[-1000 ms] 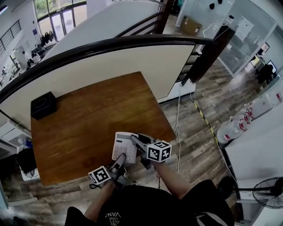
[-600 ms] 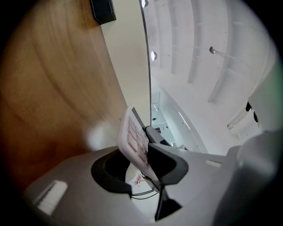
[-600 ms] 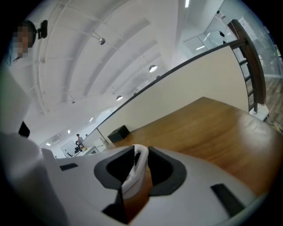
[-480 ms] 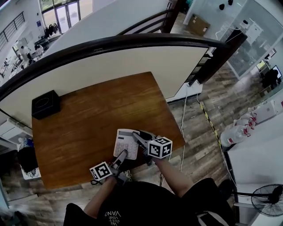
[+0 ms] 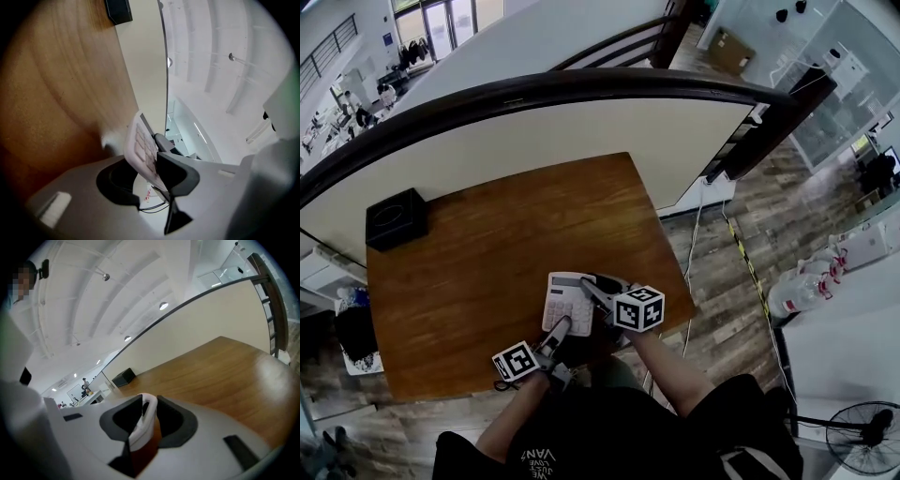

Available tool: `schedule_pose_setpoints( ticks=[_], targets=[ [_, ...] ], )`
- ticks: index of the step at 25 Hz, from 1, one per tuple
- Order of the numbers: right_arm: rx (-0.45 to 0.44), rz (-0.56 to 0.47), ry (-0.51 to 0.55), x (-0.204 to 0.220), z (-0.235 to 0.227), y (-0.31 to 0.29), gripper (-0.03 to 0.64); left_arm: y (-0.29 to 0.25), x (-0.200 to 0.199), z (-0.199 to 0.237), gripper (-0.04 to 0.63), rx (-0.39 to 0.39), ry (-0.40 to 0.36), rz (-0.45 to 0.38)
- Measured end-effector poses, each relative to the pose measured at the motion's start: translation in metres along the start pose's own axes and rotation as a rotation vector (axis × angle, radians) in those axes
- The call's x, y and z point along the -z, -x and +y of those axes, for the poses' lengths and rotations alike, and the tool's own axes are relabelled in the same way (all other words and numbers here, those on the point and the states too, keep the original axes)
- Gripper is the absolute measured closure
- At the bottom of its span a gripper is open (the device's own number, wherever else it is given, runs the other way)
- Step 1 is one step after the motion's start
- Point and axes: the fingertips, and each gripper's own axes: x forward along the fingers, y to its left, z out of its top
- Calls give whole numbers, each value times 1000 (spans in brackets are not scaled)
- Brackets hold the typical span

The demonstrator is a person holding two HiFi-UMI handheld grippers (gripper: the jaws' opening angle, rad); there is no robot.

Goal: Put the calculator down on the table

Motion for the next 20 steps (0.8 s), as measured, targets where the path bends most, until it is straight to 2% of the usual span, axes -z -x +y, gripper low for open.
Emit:
schedule_pose_setpoints(
  ticks=[3,6,11,16,20],
  targets=[
    [-21,34,8,-2,-9,-8,528,-9,-4,5,466,-19,-7,-26],
    [-54,70,24,-5,-17,-16,526,-19,-5,5,466,-16,55,-83],
    [-111,105,61,-14,-32,-31,523,-34,-15,15,466,-74,1,-145],
    [-154,122,90,-22,-44,-46,522,-50,-26,19,466,-85,-3,-209],
    [-174,135,111,-27,-54,-58,522,-62,-31,24,466,-108,38,-261]
  ],
)
